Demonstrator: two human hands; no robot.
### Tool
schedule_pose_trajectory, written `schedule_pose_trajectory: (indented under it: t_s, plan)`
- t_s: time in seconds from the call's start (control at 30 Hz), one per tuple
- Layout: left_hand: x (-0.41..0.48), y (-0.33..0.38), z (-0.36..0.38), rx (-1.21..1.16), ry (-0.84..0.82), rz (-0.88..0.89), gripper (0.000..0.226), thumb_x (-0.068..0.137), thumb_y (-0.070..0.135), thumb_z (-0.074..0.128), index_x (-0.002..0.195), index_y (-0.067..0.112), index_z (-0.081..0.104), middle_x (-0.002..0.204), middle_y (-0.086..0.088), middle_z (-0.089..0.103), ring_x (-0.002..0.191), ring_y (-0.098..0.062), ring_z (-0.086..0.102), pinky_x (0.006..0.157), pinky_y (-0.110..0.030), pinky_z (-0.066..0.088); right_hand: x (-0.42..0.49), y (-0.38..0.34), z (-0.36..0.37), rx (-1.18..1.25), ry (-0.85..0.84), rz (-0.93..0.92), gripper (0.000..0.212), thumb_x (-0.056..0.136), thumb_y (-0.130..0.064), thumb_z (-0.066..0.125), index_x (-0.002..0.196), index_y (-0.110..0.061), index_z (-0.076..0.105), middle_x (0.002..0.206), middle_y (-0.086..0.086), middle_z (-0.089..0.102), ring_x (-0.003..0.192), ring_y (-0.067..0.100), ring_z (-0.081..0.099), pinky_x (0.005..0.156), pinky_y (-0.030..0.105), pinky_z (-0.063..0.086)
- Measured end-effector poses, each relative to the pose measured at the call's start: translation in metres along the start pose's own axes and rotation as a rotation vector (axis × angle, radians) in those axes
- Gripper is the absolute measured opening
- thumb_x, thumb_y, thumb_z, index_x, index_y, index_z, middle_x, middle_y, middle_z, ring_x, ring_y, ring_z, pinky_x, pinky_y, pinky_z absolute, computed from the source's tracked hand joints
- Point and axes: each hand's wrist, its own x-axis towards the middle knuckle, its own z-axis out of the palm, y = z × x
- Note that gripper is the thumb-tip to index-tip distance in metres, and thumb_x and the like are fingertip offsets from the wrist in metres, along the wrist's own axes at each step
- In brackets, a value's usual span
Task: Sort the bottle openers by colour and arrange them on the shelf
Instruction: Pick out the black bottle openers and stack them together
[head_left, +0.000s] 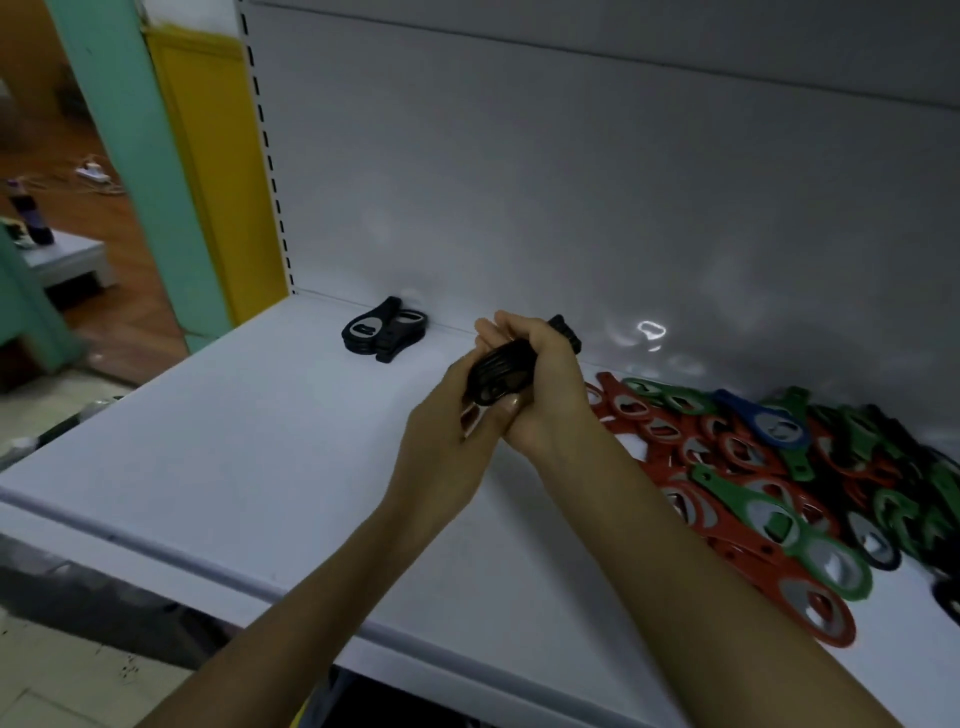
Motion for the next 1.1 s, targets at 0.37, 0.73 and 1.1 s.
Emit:
schedule_pose_trajectory:
  t_s: [0.37, 0.73, 1.1]
  plan:
    - [0.075, -0.008, -0.073, 0.598, -0.584, 0.0, 0.019, 0.091, 0.025, 0.057, 0.094, 0.009, 0.065, 0.073, 0.004, 0.064, 0.06, 0.001, 0.058, 0.055, -0.012, 0.045, 0.022, -0.027, -0.036, -1.15, -0.361, -0.363, 0.032, 0.077, -0.014, 0.076, 0.106, -0.016, 0.063, 0.103, 0.0, 0.07, 0.096, 0.016, 0.067, 0.085, 0.027, 0.053]
    - [0.111, -0.051, -0.088, 0.474, -0.185, 0.02, 0.026, 0.098, 0.023, 0.046, 0.121, 0.017, 0.056, 0.109, -0.001, 0.065, 0.095, -0.018, 0.059, 0.079, -0.025, 0.047, 0.055, -0.03, -0.019, -0.863, -0.006, -0.077, 0.022, 0.078, -0.013, 0.075, 0.097, -0.002, 0.069, 0.084, 0.01, 0.07, 0.072, 0.018, 0.066, 0.059, 0.025, 0.053]
    - [0.113, -0.1, -0.088, 0.913, -0.214, 0.164, 0.04, 0.098, 0.018, 0.037, 0.137, 0.012, 0.046, 0.137, -0.006, 0.051, 0.125, -0.023, 0.046, 0.102, -0.028, 0.033, 0.135, 0.019, 0.029, -0.784, 0.333, -0.063, 0.049, 0.072, -0.014, 0.081, 0.109, 0.012, 0.061, 0.108, 0.023, 0.066, 0.084, 0.033, 0.067, 0.073, 0.045, 0.058]
